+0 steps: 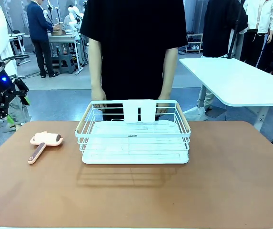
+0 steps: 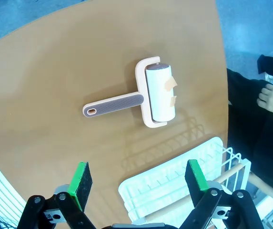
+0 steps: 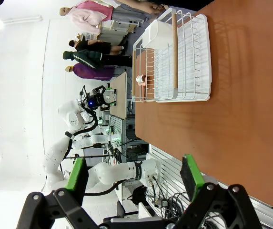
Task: Clean the table.
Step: Place the Lint Roller down when the Dish drying rack is positioned in the middle of the table.
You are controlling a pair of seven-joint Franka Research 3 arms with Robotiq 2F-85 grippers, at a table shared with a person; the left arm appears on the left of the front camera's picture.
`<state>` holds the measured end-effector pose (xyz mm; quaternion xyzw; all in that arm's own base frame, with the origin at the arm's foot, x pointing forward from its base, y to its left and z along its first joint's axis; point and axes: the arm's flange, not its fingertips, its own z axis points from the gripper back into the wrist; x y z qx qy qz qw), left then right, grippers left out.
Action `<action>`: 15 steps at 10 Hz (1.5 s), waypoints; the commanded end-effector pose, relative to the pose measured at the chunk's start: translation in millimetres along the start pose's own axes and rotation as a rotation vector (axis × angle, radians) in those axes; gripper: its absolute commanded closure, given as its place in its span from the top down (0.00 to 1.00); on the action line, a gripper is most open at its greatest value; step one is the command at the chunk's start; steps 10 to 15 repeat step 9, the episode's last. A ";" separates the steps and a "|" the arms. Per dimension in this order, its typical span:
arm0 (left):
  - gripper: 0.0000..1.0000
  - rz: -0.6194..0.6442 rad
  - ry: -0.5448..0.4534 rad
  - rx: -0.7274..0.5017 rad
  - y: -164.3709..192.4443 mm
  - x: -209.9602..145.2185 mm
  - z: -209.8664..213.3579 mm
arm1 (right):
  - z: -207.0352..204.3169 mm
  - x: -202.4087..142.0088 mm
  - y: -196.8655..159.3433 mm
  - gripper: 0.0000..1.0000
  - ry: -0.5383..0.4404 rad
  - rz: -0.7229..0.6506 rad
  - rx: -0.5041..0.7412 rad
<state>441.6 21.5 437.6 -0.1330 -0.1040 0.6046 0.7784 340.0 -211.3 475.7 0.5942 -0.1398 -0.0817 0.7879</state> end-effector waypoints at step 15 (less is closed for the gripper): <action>1.00 0.003 -0.008 -0.014 1.8 1.2 -0.7 | 0.6 -2.0 2.2 1.00 0.003 0.012 0.013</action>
